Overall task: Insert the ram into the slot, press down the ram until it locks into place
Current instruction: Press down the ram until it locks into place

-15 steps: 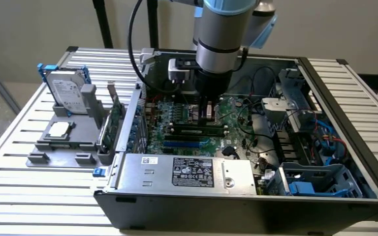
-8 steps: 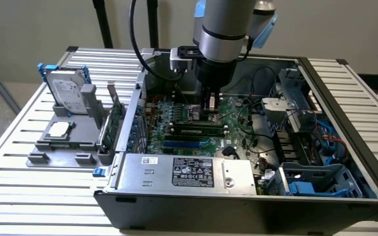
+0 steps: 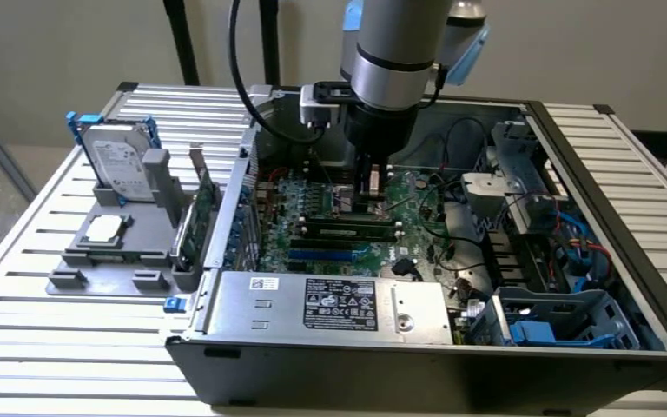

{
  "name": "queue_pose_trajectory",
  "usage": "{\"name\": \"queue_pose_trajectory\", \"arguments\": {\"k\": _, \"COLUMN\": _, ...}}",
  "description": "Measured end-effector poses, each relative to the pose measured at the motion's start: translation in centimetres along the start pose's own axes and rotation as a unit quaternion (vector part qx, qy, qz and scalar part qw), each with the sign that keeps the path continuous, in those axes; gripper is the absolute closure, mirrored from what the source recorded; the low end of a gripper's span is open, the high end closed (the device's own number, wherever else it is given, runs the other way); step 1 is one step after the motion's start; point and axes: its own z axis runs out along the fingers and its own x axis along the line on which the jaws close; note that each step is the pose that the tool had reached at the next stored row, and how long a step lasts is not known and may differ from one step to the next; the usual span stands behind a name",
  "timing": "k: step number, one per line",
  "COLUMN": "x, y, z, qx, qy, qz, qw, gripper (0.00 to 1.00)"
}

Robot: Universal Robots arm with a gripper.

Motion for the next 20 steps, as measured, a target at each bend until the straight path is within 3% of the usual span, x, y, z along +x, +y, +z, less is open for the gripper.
{"name": "queue_pose_trajectory", "arguments": {"k": 8, "x": 0.01, "y": 0.00, "z": 0.01, "qx": -0.0001, "qy": 0.0001, "qz": 0.001, "qw": 1.0000, "gripper": 0.89}}
{"name": "queue_pose_trajectory", "arguments": {"k": 12, "x": 0.01, "y": 0.00, "z": 0.07, "qx": -0.0005, "qy": -0.0015, "qz": 0.030, "qw": 0.9996, "gripper": 0.89}}
{"name": "queue_pose_trajectory", "arguments": {"k": 16, "x": 0.01, "y": -0.01, "z": 0.14, "qx": -0.0001, "qy": -0.0033, "qz": 0.066, "qw": 0.9978, "gripper": 0.89}}
{"name": "queue_pose_trajectory", "arguments": {"k": 20, "x": 0.01, "y": -0.01, "z": 0.22, "qx": 0.0003, "qy": -0.0051, "qz": 0.102, "qw": 0.9948, "gripper": 0.89}}
